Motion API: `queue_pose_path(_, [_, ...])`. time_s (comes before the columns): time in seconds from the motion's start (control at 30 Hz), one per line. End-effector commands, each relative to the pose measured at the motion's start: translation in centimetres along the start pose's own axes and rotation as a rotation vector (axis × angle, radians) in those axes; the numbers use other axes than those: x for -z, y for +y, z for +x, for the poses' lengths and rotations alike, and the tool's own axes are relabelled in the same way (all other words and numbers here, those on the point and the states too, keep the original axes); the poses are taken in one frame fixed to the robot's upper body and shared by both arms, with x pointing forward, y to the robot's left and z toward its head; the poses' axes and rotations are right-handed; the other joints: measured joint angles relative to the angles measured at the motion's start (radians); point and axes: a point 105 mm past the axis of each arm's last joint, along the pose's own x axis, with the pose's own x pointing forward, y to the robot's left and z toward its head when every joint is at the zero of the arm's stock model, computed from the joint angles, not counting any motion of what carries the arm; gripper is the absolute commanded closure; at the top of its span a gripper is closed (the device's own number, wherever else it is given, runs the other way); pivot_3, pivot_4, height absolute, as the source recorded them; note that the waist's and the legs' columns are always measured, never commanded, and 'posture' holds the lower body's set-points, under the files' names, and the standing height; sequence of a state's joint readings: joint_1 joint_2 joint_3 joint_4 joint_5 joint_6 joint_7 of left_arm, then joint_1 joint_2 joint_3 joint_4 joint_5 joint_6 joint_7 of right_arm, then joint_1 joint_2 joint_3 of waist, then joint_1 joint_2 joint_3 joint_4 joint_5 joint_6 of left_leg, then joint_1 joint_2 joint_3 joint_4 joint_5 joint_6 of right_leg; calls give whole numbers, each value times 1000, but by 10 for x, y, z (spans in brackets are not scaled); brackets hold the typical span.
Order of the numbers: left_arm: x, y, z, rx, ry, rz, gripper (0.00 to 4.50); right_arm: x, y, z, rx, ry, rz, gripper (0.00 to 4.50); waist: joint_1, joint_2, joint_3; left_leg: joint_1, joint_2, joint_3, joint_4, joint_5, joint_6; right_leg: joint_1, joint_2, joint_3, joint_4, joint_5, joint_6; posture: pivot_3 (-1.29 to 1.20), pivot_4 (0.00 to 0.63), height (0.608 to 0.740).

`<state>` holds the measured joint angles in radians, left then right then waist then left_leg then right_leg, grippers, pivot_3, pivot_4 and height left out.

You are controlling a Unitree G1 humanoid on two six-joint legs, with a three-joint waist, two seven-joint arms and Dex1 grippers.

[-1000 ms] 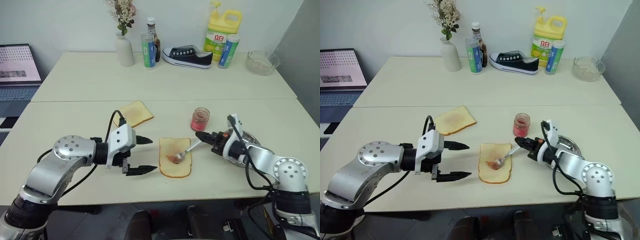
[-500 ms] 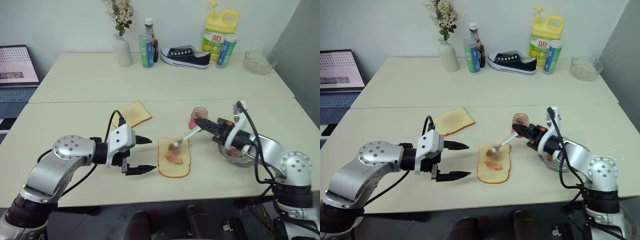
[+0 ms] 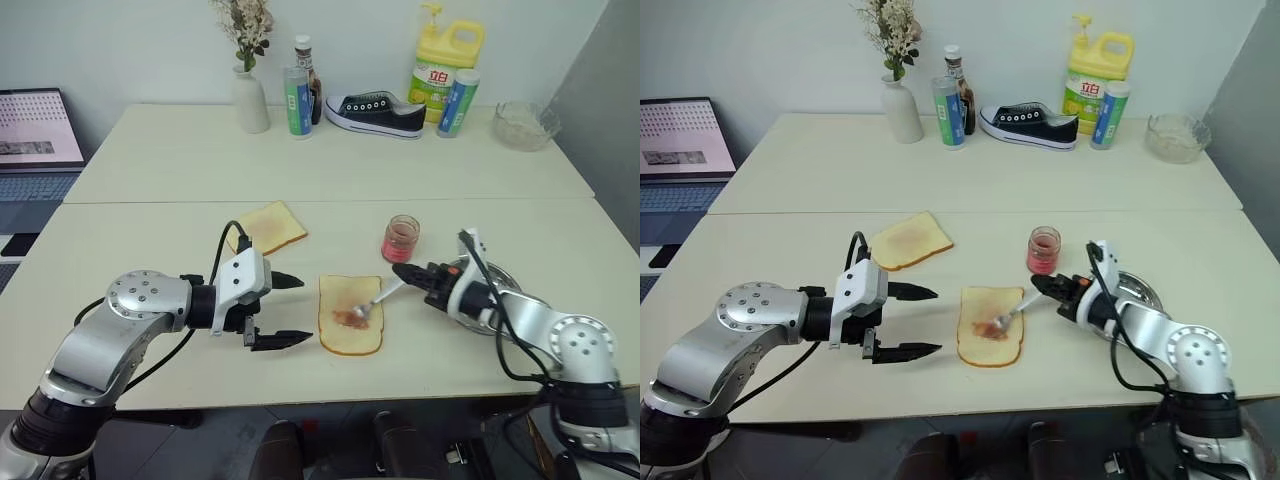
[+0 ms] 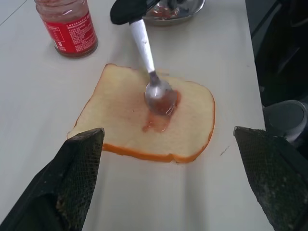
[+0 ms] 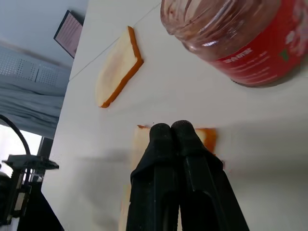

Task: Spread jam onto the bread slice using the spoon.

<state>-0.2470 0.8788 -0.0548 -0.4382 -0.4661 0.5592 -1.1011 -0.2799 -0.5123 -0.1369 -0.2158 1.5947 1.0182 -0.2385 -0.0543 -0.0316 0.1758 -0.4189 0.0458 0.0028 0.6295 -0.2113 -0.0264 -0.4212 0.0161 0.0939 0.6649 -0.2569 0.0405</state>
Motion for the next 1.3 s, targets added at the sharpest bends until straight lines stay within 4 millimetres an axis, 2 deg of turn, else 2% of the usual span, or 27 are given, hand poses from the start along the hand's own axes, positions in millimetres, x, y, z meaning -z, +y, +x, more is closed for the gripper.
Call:
queue_pose_path(0.03, [-8,0,-1,-3,-18,41,0,-9,16,-15,-66,-16,-31,4484,-1,0,0,0,0,0,0,0,0,0,0,0,0,0,0,0,150,740])
queue_pose_path(0.17, [-8,2,-1,-1,-19,45,0,-18,29,-20,-117,-28,-24,4484,-4,0,0,1,0,1,0,0,0,0,0,1,1,0,0,0,150,740])
queue_pose_path(0.3, [-10,2,1,2,-25,49,0,-21,38,-2,-156,-61,36,4484,-6,0,0,1,0,0,0,0,0,0,1,1,1,0,0,0,150,740])
queue_pose_path(0.43, [-11,2,0,4,-24,50,0,-13,41,18,-166,-59,65,4484,-4,0,0,1,0,0,0,0,0,0,1,1,1,0,0,0,150,740])
queue_pose_path(0.57, [-11,-1,-1,9,-19,48,0,5,29,31,-132,-19,60,4484,-2,0,0,0,0,1,0,0,0,0,0,1,0,0,0,0,150,740])
queue_pose_path(0.7, [-9,-3,-4,10,-8,41,0,7,18,22,-108,-5,32,4484,0,0,0,0,0,1,0,0,0,0,0,1,0,0,0,0,150,740])
queue_pose_path(1.0, [-7,-3,-5,13,-3,35,0,3,12,-11,-94,14,-11,4484,-1,0,0,1,0,0,0,0,0,0,0,0,1,0,0,0,150,740])
queue_pose_path(1.17, [-11,0,-2,28,-13,55,0,-15,24,-31,-131,-22,-31,4484,-1,0,0,1,0,0,1,0,0,0,0,1,1,0,0,0,150,740])
queue_pose_path(1.3, [-28,2,5,52,-65,105,0,-44,42,-44,-174,-162,-21,4484,0,0,0,1,0,0,1,0,0,1,0,0,1,0,0,0,150,740])
